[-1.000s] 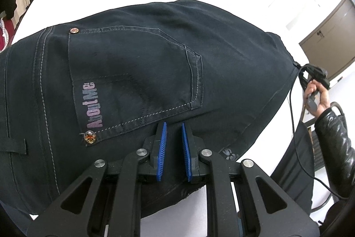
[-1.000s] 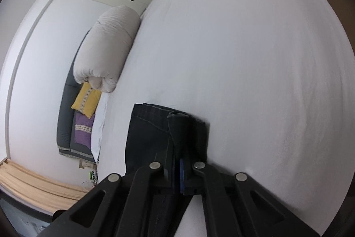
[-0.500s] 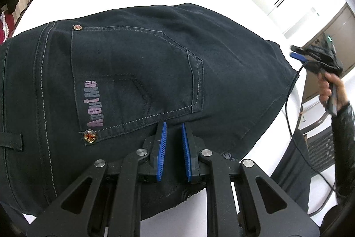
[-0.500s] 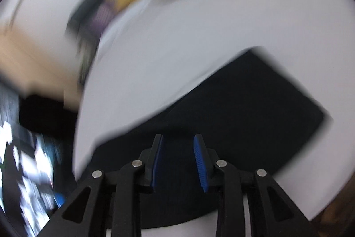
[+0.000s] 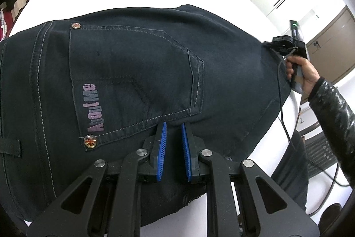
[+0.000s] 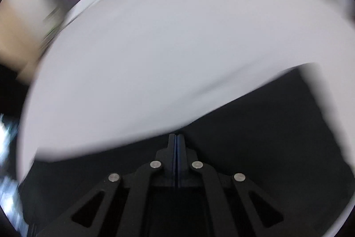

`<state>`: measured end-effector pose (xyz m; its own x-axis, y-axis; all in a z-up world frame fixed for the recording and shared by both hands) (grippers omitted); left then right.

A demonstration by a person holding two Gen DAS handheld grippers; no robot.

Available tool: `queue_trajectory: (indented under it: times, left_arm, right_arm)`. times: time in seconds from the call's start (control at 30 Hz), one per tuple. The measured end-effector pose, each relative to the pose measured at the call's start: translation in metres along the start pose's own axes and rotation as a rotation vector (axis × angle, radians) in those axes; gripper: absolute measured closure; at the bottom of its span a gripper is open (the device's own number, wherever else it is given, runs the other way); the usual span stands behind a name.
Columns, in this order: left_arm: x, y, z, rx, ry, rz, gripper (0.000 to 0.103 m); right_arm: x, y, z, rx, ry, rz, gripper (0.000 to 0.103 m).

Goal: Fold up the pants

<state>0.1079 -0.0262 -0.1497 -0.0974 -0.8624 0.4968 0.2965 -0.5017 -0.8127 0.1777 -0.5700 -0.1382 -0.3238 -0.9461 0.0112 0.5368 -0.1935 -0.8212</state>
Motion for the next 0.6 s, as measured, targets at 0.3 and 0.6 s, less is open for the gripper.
queue_trajectory:
  times: [0.3,0.6]
  left_arm:
    - [0.001,-0.001,-0.006,0.02,-0.001,0.009,0.089]
    - [0.0,-0.005,-0.01,0.018,-0.001,-0.005,0.089]
  right_arm:
    - [-0.023,-0.056,-0.056,-0.01,-0.022,0.353,0.07]
    - [0.081,-0.047,-0.096,0.041,0.287,0.169,0.103]
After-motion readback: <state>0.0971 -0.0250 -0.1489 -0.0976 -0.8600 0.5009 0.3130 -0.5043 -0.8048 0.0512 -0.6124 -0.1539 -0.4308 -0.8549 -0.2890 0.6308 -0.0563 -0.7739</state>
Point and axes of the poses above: each gripper's, at about its wrist camera, not at the fingertips, and y roughly the way its jaws point, x to its right, z to its top, the point moved 1 cm from there along y, roughly the way its jaws point, and after that the axes turned 15 degrees about -y, right-handed, at the moved point
